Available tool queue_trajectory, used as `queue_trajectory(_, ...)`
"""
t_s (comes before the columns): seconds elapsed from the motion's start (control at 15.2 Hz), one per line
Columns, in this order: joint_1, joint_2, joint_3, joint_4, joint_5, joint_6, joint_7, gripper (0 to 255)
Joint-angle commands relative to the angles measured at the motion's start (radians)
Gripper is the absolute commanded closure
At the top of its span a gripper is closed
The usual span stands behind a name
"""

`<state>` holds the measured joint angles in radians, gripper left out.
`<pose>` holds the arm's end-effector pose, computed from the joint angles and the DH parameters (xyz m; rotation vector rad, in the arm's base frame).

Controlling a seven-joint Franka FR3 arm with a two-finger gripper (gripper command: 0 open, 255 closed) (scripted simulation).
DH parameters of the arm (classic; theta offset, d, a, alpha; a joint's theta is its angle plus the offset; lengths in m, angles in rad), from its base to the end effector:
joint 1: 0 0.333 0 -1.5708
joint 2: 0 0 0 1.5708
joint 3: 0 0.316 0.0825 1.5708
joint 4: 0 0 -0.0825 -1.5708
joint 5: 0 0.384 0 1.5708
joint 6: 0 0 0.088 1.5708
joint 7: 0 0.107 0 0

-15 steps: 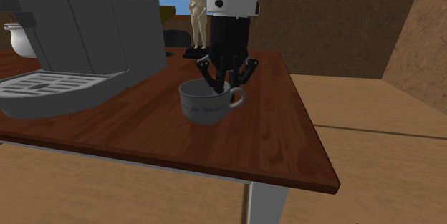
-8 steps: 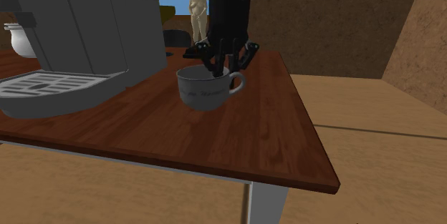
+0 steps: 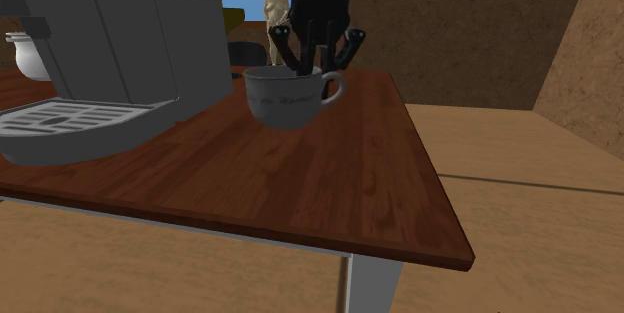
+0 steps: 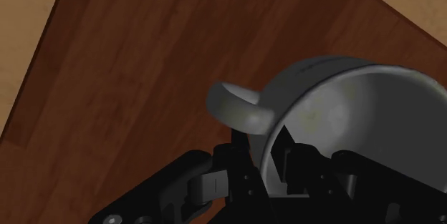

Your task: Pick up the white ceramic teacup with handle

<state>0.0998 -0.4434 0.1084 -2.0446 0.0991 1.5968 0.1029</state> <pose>0.4008 0.1043 0.6160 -3.0872 -0.1418 0.0223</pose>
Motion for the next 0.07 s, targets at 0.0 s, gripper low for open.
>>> queue_trajectory(0.0,0.000,0.002,-0.001,0.010,0.000,-0.009,0.000,255)
